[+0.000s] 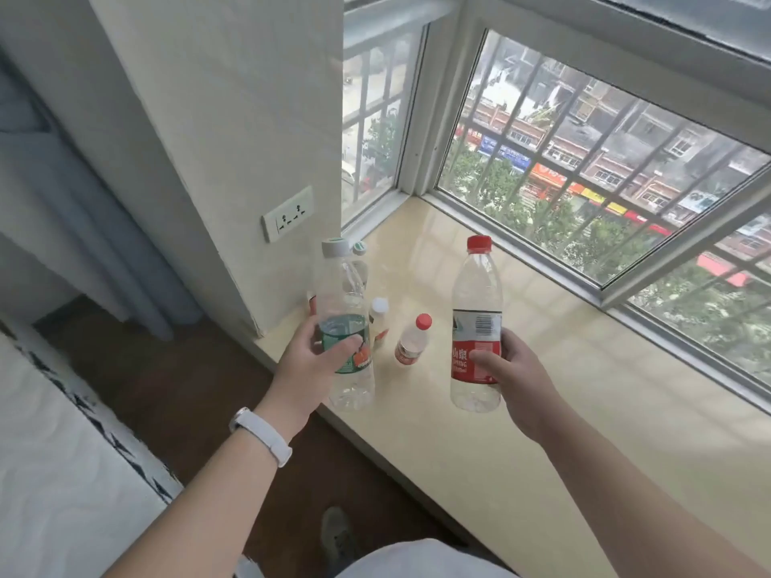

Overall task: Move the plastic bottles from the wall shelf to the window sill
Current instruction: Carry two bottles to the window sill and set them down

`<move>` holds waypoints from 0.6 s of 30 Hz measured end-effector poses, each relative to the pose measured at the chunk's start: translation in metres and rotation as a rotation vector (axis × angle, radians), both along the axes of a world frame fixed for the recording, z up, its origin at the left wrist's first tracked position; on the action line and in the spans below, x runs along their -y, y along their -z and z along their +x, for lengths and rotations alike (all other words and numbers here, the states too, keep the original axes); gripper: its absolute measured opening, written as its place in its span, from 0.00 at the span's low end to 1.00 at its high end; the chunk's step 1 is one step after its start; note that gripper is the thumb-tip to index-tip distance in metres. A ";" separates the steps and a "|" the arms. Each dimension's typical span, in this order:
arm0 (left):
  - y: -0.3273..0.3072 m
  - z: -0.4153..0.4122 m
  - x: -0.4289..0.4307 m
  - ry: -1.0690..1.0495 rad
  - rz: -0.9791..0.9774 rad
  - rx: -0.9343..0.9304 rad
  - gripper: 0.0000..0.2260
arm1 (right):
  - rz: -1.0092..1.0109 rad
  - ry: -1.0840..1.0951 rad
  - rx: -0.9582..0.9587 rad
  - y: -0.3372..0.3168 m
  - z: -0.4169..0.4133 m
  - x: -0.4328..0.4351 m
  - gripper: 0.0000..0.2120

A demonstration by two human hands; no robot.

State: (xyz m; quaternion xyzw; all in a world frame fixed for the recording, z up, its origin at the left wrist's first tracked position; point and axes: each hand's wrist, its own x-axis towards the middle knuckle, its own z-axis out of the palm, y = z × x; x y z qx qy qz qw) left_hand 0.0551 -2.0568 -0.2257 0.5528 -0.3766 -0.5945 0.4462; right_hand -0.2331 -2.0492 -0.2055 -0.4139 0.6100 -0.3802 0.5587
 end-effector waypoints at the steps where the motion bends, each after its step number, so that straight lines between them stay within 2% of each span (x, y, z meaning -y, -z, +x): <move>1: 0.001 0.001 0.006 0.016 -0.006 0.007 0.25 | 0.001 0.016 -0.002 -0.001 0.000 0.002 0.24; 6: 0.005 -0.010 0.031 0.100 -0.019 0.071 0.23 | -0.018 0.101 0.000 -0.002 -0.008 0.003 0.23; 10: 0.004 -0.044 0.042 0.192 -0.027 0.117 0.21 | -0.006 0.184 0.028 0.005 -0.029 -0.003 0.26; 13: 0.001 -0.066 0.045 0.311 -0.034 0.161 0.23 | 0.000 0.239 0.046 0.015 -0.041 -0.013 0.25; 18: -0.004 -0.101 0.047 0.338 0.002 0.173 0.23 | -0.014 0.278 0.043 0.018 -0.064 -0.025 0.21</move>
